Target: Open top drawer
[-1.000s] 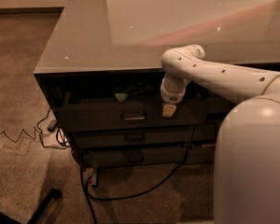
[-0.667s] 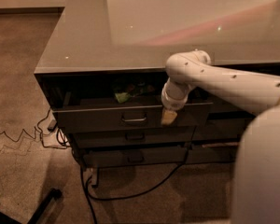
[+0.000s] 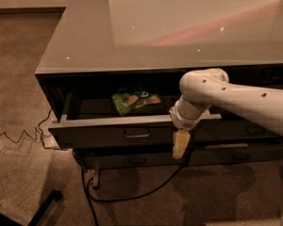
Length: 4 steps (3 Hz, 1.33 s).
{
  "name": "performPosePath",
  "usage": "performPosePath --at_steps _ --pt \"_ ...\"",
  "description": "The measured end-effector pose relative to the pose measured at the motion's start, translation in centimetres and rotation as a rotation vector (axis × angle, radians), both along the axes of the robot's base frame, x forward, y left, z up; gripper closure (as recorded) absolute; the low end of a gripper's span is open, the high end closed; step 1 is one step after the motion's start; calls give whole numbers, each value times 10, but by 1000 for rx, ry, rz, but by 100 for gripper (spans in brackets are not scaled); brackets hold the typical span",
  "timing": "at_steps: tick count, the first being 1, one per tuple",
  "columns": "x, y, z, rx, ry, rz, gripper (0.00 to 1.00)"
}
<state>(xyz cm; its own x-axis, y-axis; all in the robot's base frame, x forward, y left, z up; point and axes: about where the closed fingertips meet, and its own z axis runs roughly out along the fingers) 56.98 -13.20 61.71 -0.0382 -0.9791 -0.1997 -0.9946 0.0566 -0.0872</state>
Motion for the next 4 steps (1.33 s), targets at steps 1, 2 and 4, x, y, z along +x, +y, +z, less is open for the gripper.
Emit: performPosePath --at_steps 1,2,4 --pt "2 1 0 9 -4 5 0" --pt "7 4 1 37 -19 22 0" --pt "19 23 43 49 -199 91 0"
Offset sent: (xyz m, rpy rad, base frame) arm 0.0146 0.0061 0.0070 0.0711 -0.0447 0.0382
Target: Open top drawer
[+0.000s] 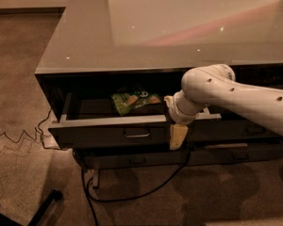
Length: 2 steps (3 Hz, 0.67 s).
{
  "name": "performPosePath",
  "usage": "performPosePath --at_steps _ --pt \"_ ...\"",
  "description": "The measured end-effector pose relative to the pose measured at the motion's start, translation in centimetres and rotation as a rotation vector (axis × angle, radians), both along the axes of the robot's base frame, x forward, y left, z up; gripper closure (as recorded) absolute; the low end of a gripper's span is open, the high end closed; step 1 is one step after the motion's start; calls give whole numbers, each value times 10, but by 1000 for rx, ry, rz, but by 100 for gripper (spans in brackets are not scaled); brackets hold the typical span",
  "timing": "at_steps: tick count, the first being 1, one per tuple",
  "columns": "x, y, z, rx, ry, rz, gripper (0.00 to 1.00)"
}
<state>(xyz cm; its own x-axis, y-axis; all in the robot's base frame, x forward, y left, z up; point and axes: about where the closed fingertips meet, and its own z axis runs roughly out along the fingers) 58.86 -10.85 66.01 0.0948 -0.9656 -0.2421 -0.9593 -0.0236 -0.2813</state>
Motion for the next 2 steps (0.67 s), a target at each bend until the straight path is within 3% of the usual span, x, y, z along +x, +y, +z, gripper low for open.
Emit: performPosePath --at_steps 1,2 --pt "-22 -2 13 -55 -55 -5 0" --pt "-37 -14 7 -115 -41 -20 0"
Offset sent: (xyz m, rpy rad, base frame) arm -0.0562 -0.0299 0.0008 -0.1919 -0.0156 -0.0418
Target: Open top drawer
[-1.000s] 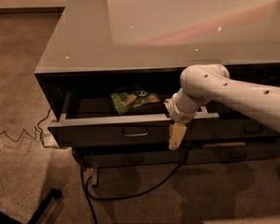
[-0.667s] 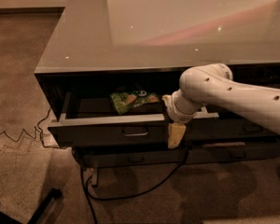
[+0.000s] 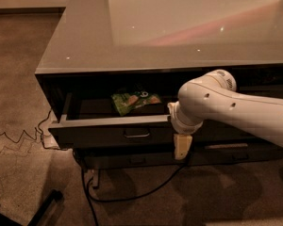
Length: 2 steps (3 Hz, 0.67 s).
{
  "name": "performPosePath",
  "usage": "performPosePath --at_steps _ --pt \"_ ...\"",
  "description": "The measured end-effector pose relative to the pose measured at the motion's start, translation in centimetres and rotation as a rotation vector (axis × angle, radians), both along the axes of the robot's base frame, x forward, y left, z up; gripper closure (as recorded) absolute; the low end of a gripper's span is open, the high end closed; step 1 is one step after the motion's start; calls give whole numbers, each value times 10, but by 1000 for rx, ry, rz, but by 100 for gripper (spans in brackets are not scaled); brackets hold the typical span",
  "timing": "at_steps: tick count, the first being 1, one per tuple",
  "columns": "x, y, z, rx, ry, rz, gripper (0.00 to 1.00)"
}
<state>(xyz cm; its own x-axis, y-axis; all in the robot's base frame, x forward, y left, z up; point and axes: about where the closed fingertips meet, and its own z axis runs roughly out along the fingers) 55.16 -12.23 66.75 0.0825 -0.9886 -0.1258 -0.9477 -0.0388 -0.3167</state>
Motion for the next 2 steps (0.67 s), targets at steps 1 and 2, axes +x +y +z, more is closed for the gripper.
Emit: performPosePath --at_steps 1,2 --pt "-4 -7 -17 -12 44 -11 0" --pt "-4 -7 -17 -12 44 -11 0"
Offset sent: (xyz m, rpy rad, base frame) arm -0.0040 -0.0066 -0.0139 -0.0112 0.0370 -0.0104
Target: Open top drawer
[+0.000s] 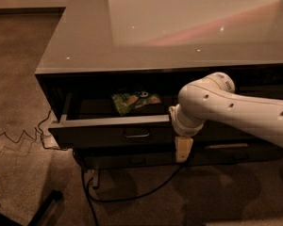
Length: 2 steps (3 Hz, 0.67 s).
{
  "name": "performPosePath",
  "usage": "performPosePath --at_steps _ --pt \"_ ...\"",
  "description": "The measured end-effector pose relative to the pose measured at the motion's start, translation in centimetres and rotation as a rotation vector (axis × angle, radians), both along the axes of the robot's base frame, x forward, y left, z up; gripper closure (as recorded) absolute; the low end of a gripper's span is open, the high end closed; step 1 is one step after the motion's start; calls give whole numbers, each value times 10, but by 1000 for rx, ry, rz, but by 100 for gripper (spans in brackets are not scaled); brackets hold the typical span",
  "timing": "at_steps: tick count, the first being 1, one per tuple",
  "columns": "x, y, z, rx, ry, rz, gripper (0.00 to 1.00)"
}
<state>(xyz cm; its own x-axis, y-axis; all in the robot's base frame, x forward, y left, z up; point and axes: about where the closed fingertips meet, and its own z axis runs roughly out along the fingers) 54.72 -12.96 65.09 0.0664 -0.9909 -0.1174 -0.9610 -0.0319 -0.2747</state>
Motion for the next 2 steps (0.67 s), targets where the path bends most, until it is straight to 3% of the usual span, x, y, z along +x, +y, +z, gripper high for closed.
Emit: performPosePath --at_steps 1,2 --pt "0 7 -1 5 -10 32 0" --pt "-3 8 -11 -8 6 56 18"
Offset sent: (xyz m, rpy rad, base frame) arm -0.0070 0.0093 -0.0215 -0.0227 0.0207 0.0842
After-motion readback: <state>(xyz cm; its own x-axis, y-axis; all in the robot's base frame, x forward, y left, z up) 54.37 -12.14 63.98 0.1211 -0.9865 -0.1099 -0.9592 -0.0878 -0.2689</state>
